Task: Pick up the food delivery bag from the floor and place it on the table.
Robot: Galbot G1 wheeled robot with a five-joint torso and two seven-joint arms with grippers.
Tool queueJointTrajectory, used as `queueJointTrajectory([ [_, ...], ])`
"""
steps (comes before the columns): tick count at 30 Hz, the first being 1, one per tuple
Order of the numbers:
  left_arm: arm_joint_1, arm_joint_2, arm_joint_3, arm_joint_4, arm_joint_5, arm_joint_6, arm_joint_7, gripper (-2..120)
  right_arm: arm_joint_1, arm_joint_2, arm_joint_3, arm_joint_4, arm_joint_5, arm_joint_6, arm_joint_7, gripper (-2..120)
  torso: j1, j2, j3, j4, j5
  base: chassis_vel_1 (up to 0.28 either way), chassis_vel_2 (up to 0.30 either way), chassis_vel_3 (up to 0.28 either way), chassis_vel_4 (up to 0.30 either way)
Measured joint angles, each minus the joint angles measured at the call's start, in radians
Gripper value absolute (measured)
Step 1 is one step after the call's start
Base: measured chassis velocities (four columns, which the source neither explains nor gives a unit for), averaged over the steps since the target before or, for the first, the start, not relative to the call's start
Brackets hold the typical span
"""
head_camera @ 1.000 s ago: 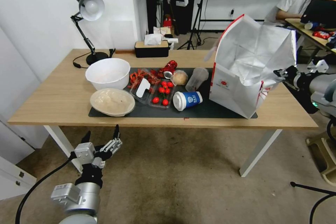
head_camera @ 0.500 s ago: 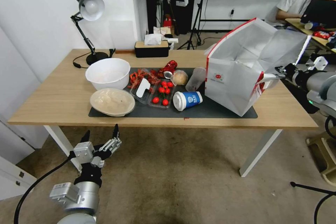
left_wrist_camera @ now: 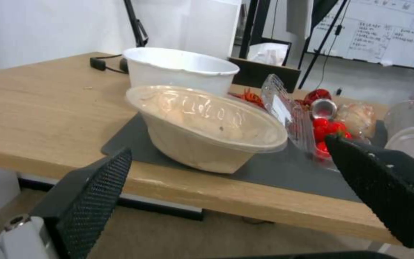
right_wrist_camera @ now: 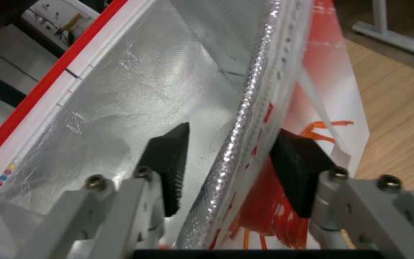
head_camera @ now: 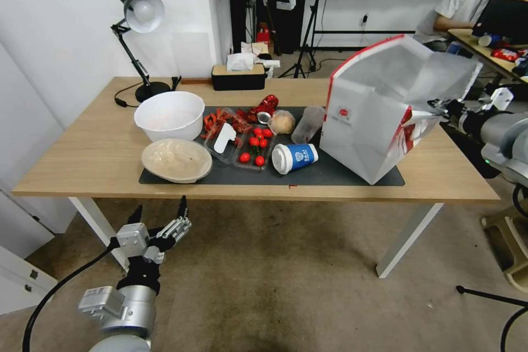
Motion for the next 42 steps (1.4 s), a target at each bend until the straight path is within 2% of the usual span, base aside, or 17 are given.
queueJointTrajectory([
  [2,0.001,0.000,0.001,0.001,0.000,0.000,0.000,100,0.018,-0.002,-0.010,-0.003,0.001,0.000,0.023,55,0.000,0.000,0.000,0.0001,0.0000,0.000,0.000,0.000,0.000],
  [3,0.001,0.000,0.001,0.001,0.000,0.000,0.000,100,0.018,-0.002,-0.010,-0.003,0.001,0.000,0.023,55,0.000,0.000,0.000,0.0001,0.0000,0.000,0.000,0.000,0.000],
  [6,0.003,0.001,0.001,0.002,0.000,0.000,0.000,100,0.038,-0.004,-0.018,-0.002,0.009,-0.012,0.058,70,0.000,0.000,0.000,0.0001,0.0000,0.000,0.000,0.000,0.000],
  [7,0.003,0.001,0.001,0.002,0.000,0.000,0.000,100,0.038,-0.004,-0.018,-0.002,0.009,-0.012,0.058,70,0.000,0.000,0.000,0.0001,0.0000,0.000,0.000,0.000,0.000],
  [9,0.004,0.002,0.002,0.004,0.000,0.000,0.000,100,0.054,-0.004,-0.023,0.001,0.017,-0.023,0.092,80,0.000,0.000,0.000,0.0002,0.0001,0.000,0.000,0.000,0.000],
  [10,0.004,0.002,0.002,0.004,0.000,0.000,0.000,100,0.054,-0.004,-0.023,0.001,0.017,-0.023,0.092,80,0.000,0.000,0.000,0.0002,0.0001,0.000,0.000,0.000,0.000],
  [12,0.003,0.003,0.001,0.004,0.000,-0.001,-0.001,100,0.068,-0.008,-0.025,0.006,0.030,-0.037,0.133,92,0.000,0.000,0.000,0.0002,0.0000,0.000,0.000,0.000,0.000],
  [16,0.002,0.005,0.000,0.004,0.000,-0.001,-0.002,100,0.070,-0.012,-0.023,0.016,0.036,-0.042,0.152,99,0.000,0.000,0.000,0.0001,0.0001,0.000,0.000,0.000,0.000],
  [25,0.000,0.009,-0.002,0.003,-0.005,0.000,-0.004,100,0.028,-0.025,0.021,0.061,0.019,-0.032,0.172,100,0.000,0.000,0.000,0.0002,0.0000,0.000,0.000,0.000,0.000],
  [29,0.000,0.009,-0.002,0.002,-0.006,-0.002,-0.006,100,-0.021,-0.038,0.056,0.090,-0.030,0.006,0.154,100,0.000,0.000,0.000,0.0001,-0.0001,0.000,0.000,0.000,0.000],
  [33,-0.001,0.010,0.001,0.000,-0.007,-0.004,-0.006,100,-0.107,-0.054,0.115,0.125,-0.186,0.101,0.075,100,0.000,0.000,0.000,0.0000,0.0000,0.000,0.000,0.000,0.000],
  [37,-0.001,0.010,0.001,-0.001,-0.007,-0.005,-0.007,100,-0.144,-0.060,0.134,0.144,-0.260,0.134,0.040,100,0.000,0.000,0.000,0.0000,0.0000,0.000,0.000,0.000,0.000],
  [40,-0.003,0.010,0.001,-0.004,-0.011,-0.006,-0.012,100,-0.214,-0.070,0.154,0.168,-0.432,0.202,-0.071,100,0.000,0.000,0.000,0.0000,-0.0002,0.000,0.000,0.000,0.000],
  [41,-0.003,0.010,0.001,-0.004,-0.011,-0.006,-0.012,100,-0.214,-0.070,0.154,0.168,-0.432,0.202,-0.071,100,0.000,0.000,0.000,0.0000,-0.0002,0.000,0.000,0.000,0.000],
  [42,-0.003,0.010,0.000,-0.007,-0.012,-0.006,-0.015,100,-0.238,-0.071,0.157,0.170,-0.502,0.233,-0.137,100,0.000,0.000,0.000,0.0001,0.0000,0.000,0.000,0.000,0.000],
])
